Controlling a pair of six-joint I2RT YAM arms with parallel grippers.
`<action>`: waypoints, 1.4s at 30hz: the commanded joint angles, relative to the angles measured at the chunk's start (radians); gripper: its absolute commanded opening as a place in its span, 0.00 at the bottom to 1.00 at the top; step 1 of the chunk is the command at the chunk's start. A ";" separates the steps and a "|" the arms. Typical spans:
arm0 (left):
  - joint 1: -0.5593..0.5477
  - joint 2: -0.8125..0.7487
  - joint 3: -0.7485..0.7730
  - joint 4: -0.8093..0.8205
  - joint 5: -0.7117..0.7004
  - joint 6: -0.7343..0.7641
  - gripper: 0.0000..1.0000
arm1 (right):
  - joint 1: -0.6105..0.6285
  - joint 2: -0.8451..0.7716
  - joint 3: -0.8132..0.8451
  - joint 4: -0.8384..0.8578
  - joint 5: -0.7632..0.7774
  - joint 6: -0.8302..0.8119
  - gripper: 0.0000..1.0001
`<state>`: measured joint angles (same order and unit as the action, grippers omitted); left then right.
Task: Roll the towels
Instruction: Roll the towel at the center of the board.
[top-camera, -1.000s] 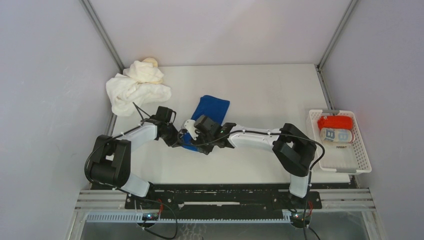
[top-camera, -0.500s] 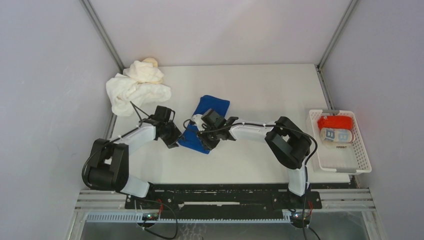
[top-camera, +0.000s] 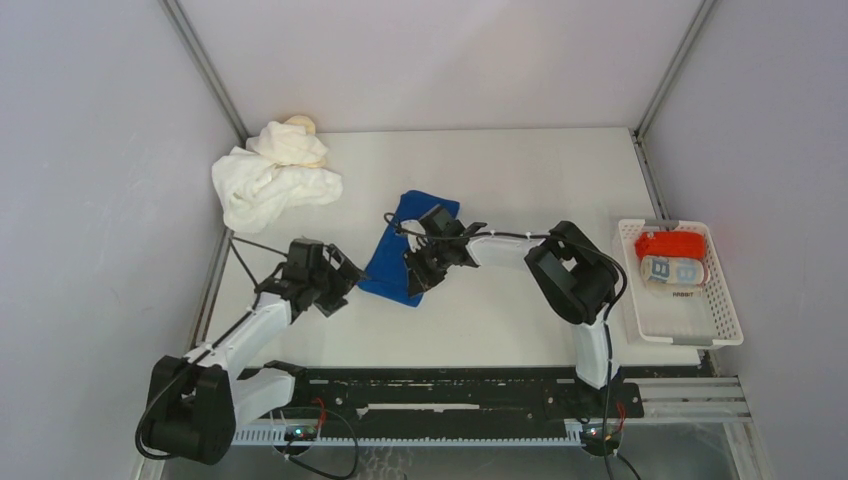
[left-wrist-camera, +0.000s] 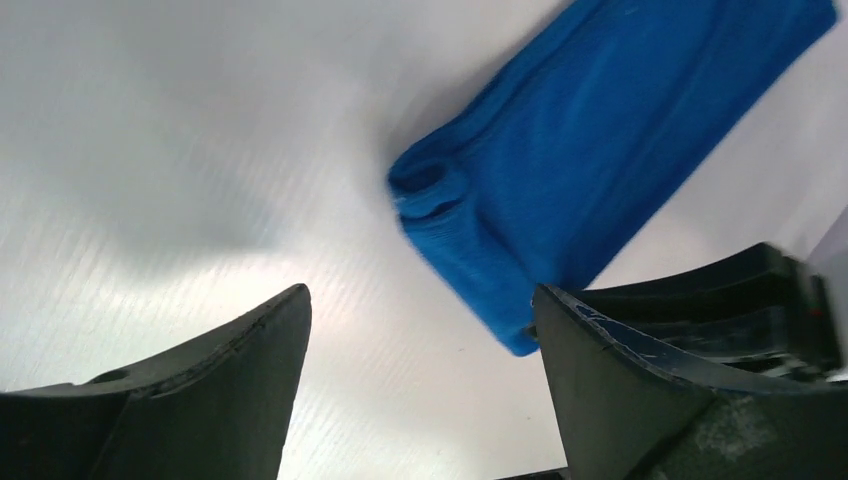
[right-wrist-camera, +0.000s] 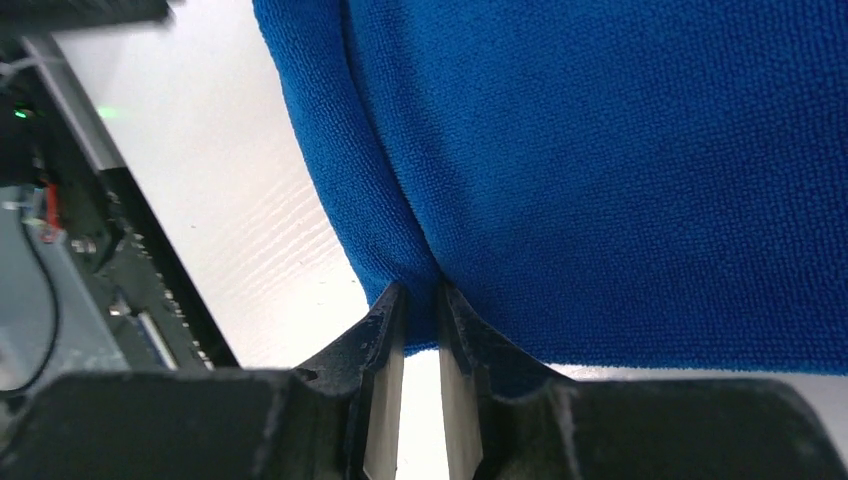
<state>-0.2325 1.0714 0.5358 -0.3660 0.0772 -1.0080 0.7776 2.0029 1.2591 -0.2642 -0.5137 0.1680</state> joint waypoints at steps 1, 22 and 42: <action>0.005 -0.042 -0.104 0.113 0.051 -0.075 0.86 | -0.043 0.078 -0.001 -0.035 -0.053 0.079 0.18; 0.016 0.089 -0.215 0.435 0.090 -0.199 0.56 | -0.103 0.178 -0.001 -0.017 -0.191 0.186 0.16; 0.012 0.271 -0.127 0.357 0.061 -0.170 0.38 | -0.075 0.094 0.008 -0.009 -0.150 0.141 0.21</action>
<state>-0.2211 1.3029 0.3702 0.1055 0.1875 -1.2121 0.6712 2.1216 1.2819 -0.2054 -0.8158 0.3874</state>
